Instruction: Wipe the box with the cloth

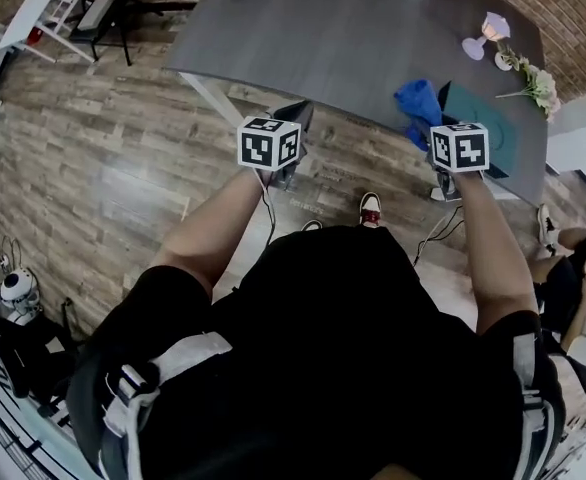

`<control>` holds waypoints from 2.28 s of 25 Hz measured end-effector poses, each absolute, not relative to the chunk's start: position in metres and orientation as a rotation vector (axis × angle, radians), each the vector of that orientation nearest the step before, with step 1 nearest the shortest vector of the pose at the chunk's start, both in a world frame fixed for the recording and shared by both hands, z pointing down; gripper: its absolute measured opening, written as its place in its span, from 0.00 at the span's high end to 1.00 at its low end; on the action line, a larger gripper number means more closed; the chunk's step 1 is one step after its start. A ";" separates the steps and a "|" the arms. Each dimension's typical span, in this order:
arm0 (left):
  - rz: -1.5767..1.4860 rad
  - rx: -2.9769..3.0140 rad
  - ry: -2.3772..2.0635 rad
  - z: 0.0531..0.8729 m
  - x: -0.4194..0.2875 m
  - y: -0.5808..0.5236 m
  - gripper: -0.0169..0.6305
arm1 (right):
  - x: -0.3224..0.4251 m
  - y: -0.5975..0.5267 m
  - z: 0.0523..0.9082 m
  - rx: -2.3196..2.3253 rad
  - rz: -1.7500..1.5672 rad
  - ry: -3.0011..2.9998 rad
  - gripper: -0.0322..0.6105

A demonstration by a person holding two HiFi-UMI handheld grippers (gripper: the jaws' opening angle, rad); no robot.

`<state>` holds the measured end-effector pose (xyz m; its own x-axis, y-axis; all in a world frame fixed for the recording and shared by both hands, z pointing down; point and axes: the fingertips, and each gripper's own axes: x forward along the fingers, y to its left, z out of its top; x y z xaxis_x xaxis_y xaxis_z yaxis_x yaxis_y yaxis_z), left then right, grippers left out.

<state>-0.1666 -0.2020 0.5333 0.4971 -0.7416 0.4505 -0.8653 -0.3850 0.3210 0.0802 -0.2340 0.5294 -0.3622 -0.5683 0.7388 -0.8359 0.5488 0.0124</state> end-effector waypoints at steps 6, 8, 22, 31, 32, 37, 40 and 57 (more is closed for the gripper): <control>0.246 2.191 -1.414 0.516 -0.146 -0.240 0.96 | 0.075 -0.268 0.553 0.905 0.493 -2.041 0.70; 0.229 2.177 -1.445 0.511 -0.139 -0.251 0.96 | 0.073 -0.282 0.555 0.852 0.469 -2.045 0.70; 0.244 2.005 -1.669 0.500 -0.132 -0.269 0.96 | 0.098 -0.405 0.556 0.776 0.468 -2.096 0.71; 0.252 1.995 -1.681 0.496 -0.106 -0.291 0.96 | 0.131 -0.435 0.560 0.795 0.552 -2.099 0.71; 0.249 1.996 -1.676 0.497 -0.102 -0.294 0.96 | 0.136 -0.434 0.563 0.781 0.565 -2.095 0.70; 0.264 2.037 -1.603 0.504 -0.064 -0.314 0.96 | 0.172 -0.426 0.571 0.796 0.628 -2.083 0.70; 0.288 2.087 -1.536 0.505 -0.040 -0.324 0.96 | 0.197 -0.416 0.567 0.844 0.671 -2.073 0.71; 0.391 2.400 -1.164 0.491 0.082 -0.363 0.96 | 0.417 -0.362 0.559 1.443 0.889 -1.824 0.70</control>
<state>0.0819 -0.3628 0.4914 0.6053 -0.6688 0.4316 -0.7938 -0.5476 0.2648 0.4167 -0.3624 0.5590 -0.1921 -0.5458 0.8156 -0.9787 0.1681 -0.1180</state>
